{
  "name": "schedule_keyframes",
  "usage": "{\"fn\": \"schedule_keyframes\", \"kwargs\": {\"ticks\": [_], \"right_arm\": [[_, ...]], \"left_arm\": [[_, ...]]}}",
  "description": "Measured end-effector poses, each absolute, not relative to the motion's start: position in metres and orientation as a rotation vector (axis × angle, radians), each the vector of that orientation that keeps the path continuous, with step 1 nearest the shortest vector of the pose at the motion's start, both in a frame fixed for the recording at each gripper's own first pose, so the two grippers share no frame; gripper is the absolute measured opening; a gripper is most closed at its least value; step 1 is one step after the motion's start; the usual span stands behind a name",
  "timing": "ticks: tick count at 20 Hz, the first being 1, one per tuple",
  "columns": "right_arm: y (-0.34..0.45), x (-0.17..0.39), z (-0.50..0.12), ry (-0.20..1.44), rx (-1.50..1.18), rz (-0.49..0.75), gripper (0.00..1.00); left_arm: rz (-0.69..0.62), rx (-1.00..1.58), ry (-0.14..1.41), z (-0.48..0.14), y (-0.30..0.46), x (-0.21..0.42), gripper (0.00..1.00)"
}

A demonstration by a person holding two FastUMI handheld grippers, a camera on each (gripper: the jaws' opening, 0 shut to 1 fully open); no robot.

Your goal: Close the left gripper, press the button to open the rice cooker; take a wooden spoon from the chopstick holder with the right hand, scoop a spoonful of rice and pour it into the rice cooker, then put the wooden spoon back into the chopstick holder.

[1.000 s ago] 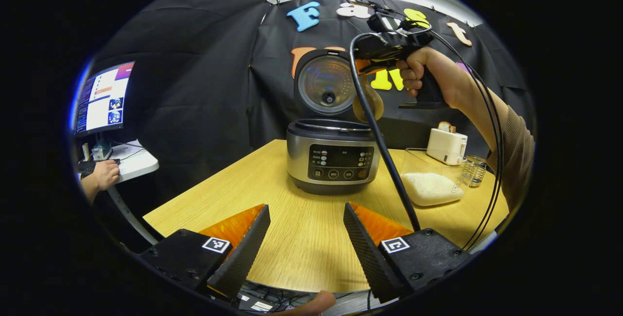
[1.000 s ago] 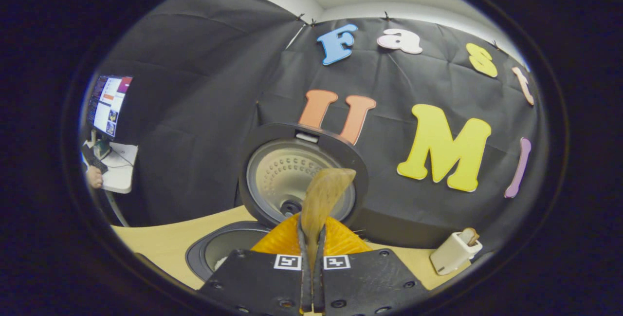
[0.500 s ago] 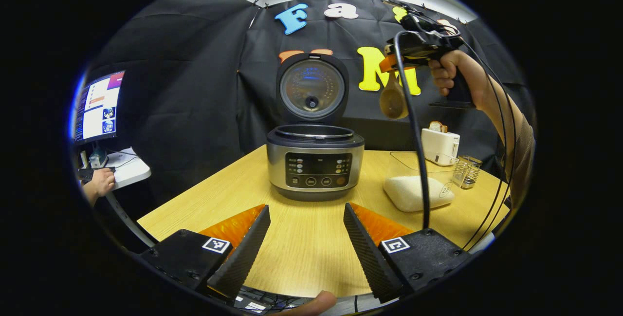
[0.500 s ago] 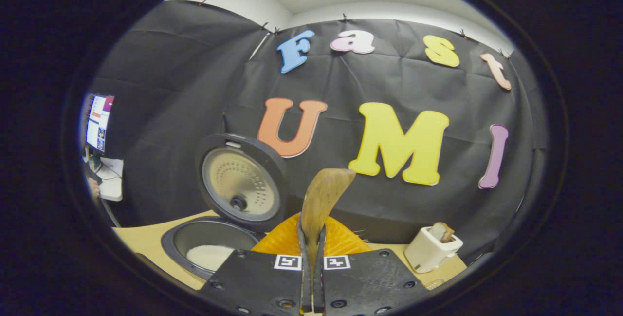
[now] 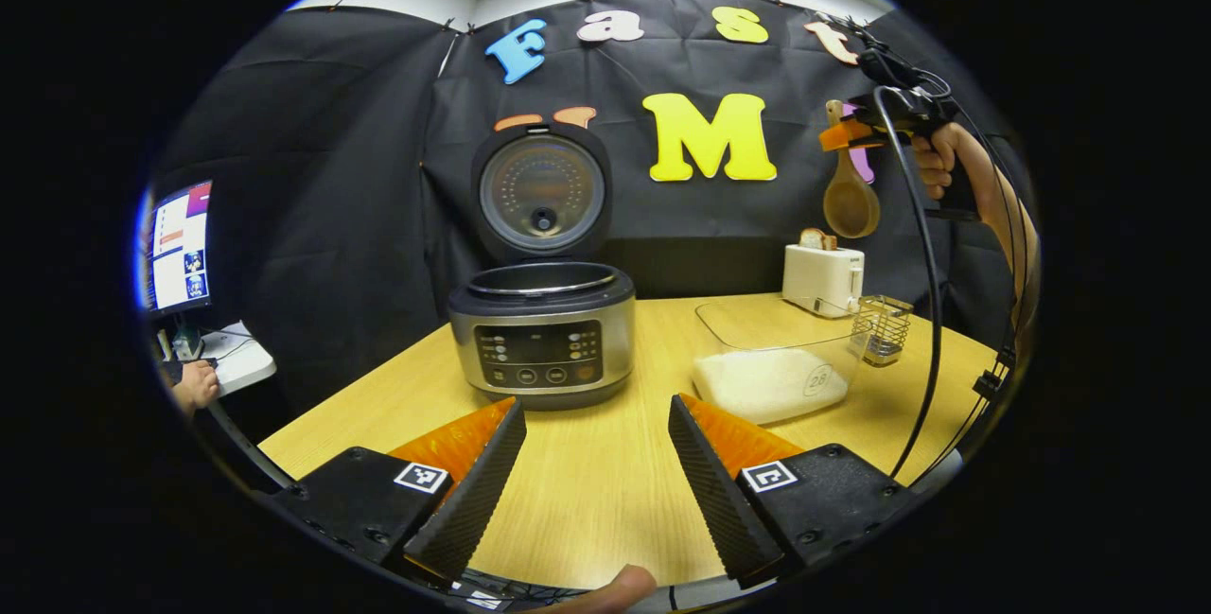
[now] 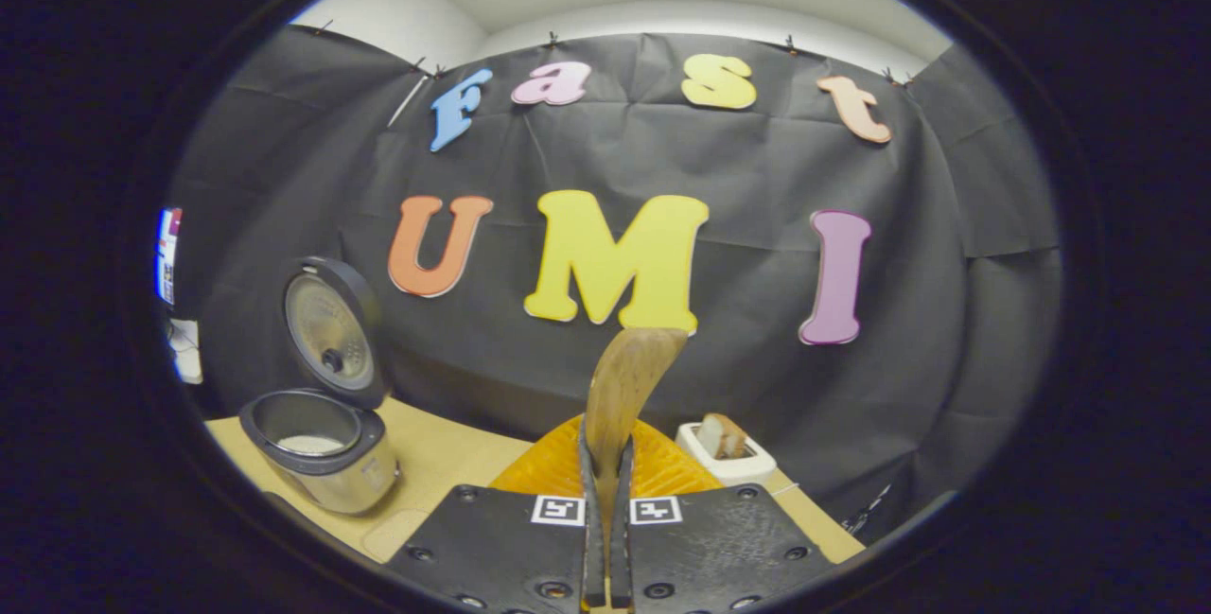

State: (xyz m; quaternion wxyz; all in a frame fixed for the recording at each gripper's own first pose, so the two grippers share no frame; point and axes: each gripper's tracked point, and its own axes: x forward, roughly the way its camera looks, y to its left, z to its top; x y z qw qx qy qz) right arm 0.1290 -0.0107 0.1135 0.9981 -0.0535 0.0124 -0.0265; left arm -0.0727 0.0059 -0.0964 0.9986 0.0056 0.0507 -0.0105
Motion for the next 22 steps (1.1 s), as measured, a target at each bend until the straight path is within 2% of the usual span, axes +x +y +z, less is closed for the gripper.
{"fn": "schedule_keyframes", "kwargs": {"ticks": [9,16,22], "right_arm": [[-0.11,0.13,0.052,0.119,-0.036,-0.123,0.02],[-0.124,0.159,-0.017,0.232,0.128,-0.047,0.03],[-0.137,0.179,-0.081,0.386,0.252,-0.048,0.06]], "left_arm": [[-0.036,-0.014,0.087,-0.08,-0.029,-0.068,0.96],[-0.051,-0.031,0.045,-0.066,-0.042,-0.068,0.96],[-0.062,-0.026,0.041,-0.066,-0.041,-0.07,0.96]]}}
